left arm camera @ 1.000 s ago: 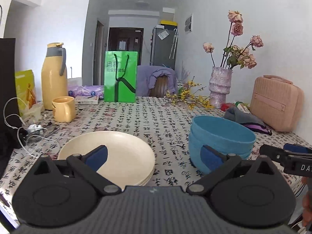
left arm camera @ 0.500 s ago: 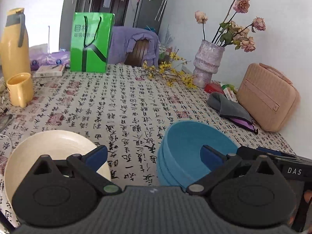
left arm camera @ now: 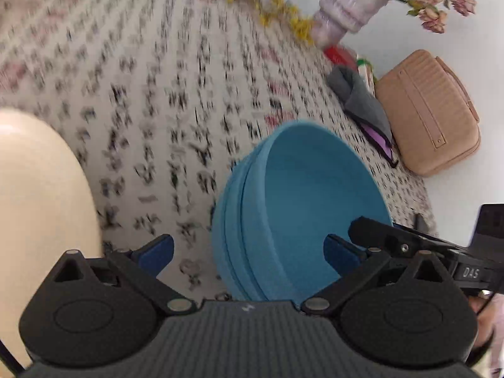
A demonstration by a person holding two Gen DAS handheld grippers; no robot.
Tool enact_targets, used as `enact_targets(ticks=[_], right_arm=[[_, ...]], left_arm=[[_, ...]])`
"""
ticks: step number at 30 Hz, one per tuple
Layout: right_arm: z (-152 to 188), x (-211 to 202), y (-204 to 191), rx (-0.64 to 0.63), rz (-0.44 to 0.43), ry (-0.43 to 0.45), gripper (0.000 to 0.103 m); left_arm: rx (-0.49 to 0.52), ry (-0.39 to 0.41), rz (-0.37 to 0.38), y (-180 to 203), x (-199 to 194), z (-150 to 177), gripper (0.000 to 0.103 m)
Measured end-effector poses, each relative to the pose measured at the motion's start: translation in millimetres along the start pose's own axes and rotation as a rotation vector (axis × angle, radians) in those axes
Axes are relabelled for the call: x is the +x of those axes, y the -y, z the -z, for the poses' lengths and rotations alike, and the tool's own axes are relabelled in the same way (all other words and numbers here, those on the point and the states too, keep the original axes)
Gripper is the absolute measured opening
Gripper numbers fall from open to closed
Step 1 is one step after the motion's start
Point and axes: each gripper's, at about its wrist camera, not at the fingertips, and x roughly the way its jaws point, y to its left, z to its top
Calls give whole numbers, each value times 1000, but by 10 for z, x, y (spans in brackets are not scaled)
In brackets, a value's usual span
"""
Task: Organize plates and bowls
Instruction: 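Close the left tool on the bowl stack rim while the right tool grips it, then lift the bowl stack with both tools and carry it over the cream plates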
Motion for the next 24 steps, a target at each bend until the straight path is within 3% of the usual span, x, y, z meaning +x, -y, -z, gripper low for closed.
enact_targets(ticks=[4, 7, 8, 9, 10, 12, 13, 15, 24], right_arm=[[-76, 130, 177, 89, -14, -65, 99], [-110, 241, 268, 131, -32, -142, 94], [-114, 276, 290, 140, -43, -165, 92], [-112, 324, 312, 146, -51, -191, 87], [-110, 364, 329, 154, -57, -214, 83], [-88, 454, 376, 192, -79, -271, 52], [-79, 493, 395, 214, -97, -295, 47], [-68, 529, 388, 222, -100, -309, 47], [-74, 461, 415, 221, -117, -306, 44]], left_arm=[[-34, -66, 3, -76, 129, -70, 103], [-40, -69, 2, -79, 149, -102, 99], [-42, -55, -2, -75, 140, -106, 94], [-46, -41, 9, -77, 129, -117, 73], [-56, -61, 29, -82, 149, -138, 59], [-86, -85, 17, -93, 177, -149, 51], [-81, -81, 1, -78, 177, -146, 48], [-83, -89, -27, -49, 182, -154, 45], [-61, -82, -26, -7, 131, -102, 44]])
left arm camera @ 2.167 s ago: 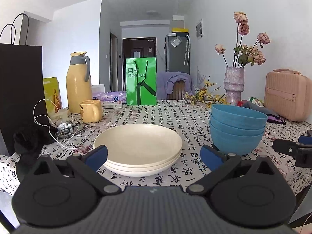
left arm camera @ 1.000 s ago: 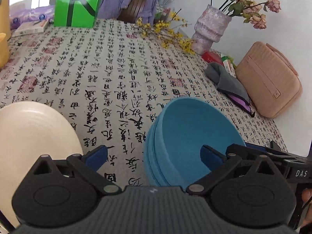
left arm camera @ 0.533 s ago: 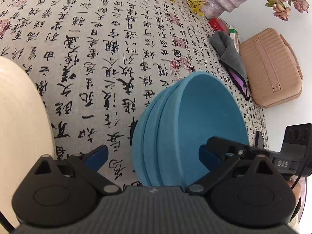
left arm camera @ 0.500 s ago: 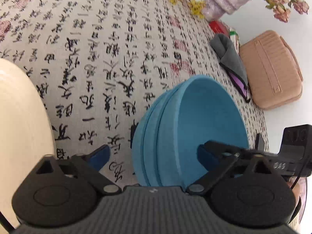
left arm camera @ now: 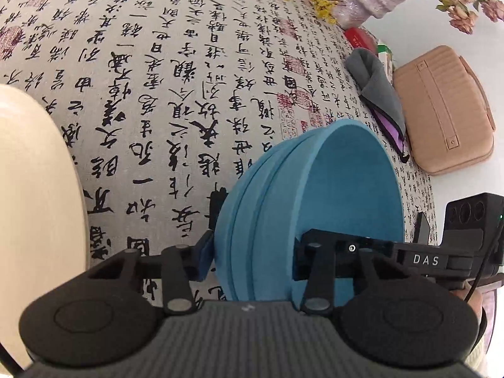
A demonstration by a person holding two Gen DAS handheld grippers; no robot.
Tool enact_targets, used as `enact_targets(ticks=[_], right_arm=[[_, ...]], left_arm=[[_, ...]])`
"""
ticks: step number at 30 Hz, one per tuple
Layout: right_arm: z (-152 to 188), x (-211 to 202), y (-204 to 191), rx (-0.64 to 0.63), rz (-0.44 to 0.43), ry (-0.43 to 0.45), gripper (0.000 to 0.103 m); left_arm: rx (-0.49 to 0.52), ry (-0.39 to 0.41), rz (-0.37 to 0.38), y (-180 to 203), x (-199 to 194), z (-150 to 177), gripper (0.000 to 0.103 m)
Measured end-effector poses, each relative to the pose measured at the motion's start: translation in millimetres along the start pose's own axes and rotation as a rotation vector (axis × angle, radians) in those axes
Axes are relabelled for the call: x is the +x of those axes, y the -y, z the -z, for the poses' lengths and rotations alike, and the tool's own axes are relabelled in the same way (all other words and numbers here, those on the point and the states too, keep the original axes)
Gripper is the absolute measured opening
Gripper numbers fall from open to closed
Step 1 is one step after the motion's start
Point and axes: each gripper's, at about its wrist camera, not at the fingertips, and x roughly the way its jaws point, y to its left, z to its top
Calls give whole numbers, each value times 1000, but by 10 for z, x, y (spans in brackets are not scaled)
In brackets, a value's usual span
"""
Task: Organize plates and bowls
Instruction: 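Lift the bowl stack with both tools and carry it over the cream plates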
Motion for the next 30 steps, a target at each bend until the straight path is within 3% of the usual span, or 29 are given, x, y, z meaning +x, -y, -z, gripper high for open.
enact_targets(ticks=[15, 30], right_arm=[[139, -231, -369, -64, -2, 50, 44], [192, 300, -1232, -194, -24, 12, 44]], left_arm=[[7, 74, 16, 4, -477, 198, 44], [-69, 170, -31, -674, -1132, 310, 45]])
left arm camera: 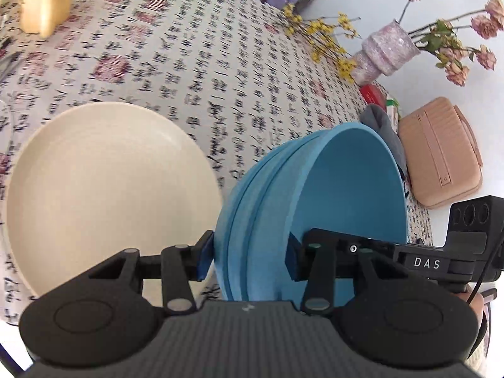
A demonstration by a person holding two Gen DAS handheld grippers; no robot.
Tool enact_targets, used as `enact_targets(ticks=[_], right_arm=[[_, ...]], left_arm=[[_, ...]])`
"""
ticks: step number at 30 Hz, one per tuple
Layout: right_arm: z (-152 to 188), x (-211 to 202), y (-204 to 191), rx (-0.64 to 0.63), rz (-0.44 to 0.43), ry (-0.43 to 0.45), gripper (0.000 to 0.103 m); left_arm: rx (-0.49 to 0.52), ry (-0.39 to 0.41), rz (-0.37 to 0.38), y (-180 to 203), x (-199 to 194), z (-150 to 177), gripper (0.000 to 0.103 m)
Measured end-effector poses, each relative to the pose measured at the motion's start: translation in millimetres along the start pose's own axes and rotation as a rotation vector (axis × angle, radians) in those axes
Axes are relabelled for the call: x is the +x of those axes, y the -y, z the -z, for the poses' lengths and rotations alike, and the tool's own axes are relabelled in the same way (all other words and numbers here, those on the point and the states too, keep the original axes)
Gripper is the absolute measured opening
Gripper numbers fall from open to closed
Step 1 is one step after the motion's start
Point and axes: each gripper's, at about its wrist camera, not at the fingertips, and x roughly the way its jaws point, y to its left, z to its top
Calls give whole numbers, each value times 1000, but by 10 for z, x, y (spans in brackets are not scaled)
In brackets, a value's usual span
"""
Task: Organize plates and bowls
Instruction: 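Lift the bowl stack with both tools and carry it over the cream plates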
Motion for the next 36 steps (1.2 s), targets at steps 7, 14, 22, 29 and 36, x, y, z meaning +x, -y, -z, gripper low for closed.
enact_targets(ticks=[7, 14, 22, 29, 36], right_arm=[[-120, 398, -354, -48, -25, -37, 43], [-210, 825, -563, -50, -35, -93, 43], [-247, 1196, -664, -33, -35, -148, 44], [-317, 1301, -667, -26, -34, -166, 47], [-305, 1180, -710, -85, 16, -124, 56]], left_arm=[[-39, 29, -16, -425, -202, -72, 45], [-92, 17, -32, -815, -248, -120, 45], [-138, 4, -28, -1159, -234, -179, 44], [-149, 13, 9, -1210, -227, -253, 50], [-134, 98, -31, -1131, -439, -274, 68]])
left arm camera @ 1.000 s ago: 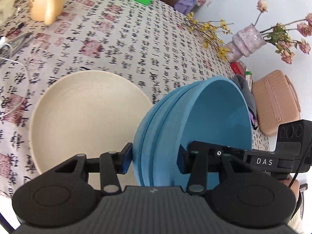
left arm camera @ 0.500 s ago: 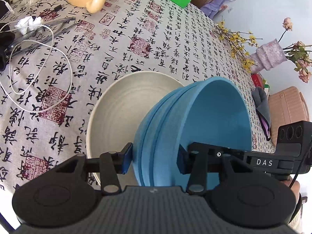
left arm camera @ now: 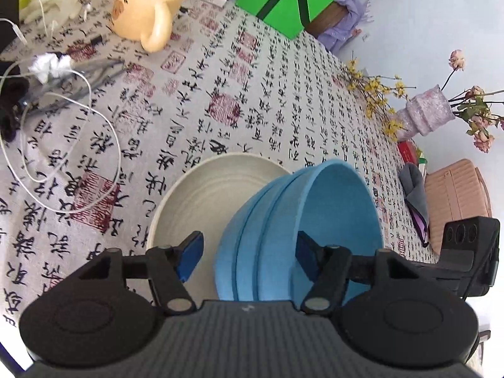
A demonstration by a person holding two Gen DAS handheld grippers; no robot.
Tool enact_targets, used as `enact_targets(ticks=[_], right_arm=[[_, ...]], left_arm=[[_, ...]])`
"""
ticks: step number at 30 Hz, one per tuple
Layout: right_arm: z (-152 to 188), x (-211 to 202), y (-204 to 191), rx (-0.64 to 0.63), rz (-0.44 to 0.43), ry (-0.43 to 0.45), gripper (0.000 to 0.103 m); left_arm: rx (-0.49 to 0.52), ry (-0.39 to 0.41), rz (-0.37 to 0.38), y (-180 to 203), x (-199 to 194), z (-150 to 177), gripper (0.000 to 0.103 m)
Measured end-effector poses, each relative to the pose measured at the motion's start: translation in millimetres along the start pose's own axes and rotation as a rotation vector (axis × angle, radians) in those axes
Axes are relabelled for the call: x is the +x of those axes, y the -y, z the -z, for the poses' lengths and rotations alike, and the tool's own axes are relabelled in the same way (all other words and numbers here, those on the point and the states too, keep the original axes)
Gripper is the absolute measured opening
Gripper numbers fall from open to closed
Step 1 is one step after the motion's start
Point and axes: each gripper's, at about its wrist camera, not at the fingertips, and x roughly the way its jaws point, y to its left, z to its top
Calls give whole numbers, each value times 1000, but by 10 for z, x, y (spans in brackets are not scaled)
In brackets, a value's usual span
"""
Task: Organize plates and bowls
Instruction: 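Lift the bowl stack with both tools and carry it over the cream plates, then lower the bowl stack onto the cream plate stack and open both tools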
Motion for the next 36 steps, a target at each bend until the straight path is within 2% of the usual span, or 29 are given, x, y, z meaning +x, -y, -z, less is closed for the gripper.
enact_targets(ticks=[4, 8, 13, 16, 20, 22, 24, 26, 28, 31, 33, 36], right_arm=[[34, -249, 11, -33, 29, 54, 61], [101, -572, 7, -67, 64, 130, 68], [231, -995, -11, -98, 82, 233, 70], [361, -1248, -7, -135, 128, 298, 75], [563, -1529, 61, -170, 235, 385, 77], [684, -1672, 105, -189, 294, 433, 78], [810, -1769, 117, -223, 351, 485, 78], [947, -1876, 130, -249, 390, 553, 78], [1086, -1954, 145, -275, 416, 627, 78], [1296, -1999, 165, -306, 464, 749, 80], [1405, -1998, 187, -316, 475, 816, 85], [1545, -1964, 178, -356, 489, 883, 87]], left_arm=[[31, 70, -41, 86, -213, 39, 74], [92, 176, -66, 285, -436, 102, 80], [196, 232, -67, 656, -549, 251, 84], [279, 283, -111, 887, -550, 420, 87], [371, 374, -159, 1124, -540, 651, 89], [403, 442, -201, 1211, -552, 771, 91], [432, 553, -254, 1296, -588, 915, 92], [460, 660, -274, 1360, -626, 1062, 95], [503, 751, -251, 1413, -660, 1213, 101], [532, 840, -229, 1462, -650, 1419, 103], [528, 865, -221, 1469, -634, 1519, 103], [512, 863, -197, 1463, -623, 1605, 103]])
